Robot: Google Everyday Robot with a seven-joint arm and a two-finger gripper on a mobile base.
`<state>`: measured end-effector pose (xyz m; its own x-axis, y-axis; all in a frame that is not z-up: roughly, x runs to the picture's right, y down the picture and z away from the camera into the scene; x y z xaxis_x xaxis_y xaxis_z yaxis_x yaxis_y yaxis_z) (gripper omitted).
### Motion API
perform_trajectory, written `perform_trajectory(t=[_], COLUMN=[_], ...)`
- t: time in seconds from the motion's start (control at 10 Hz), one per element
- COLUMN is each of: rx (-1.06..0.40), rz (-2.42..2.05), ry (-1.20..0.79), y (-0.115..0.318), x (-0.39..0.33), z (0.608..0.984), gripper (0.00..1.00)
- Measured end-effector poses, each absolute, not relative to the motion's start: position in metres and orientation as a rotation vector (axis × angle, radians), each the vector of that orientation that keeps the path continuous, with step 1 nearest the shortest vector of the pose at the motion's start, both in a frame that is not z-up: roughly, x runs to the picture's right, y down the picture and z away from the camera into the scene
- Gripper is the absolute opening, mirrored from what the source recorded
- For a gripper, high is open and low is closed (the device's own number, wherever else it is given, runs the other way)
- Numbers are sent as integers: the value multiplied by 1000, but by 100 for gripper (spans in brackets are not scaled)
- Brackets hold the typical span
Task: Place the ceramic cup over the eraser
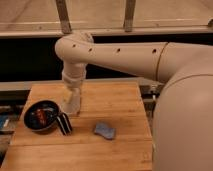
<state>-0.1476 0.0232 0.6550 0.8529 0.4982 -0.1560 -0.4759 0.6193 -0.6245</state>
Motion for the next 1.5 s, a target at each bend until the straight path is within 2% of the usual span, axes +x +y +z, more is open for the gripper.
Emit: perform_trajectory(t=[0.5, 0.9, 1.5], rx=[-709, -724, -738], rz=[550, 478, 426], ry=[-27, 13, -9], y=[24, 48, 55], x=[-148, -166, -182], z=[655, 643, 646], gripper=[0, 0, 0])
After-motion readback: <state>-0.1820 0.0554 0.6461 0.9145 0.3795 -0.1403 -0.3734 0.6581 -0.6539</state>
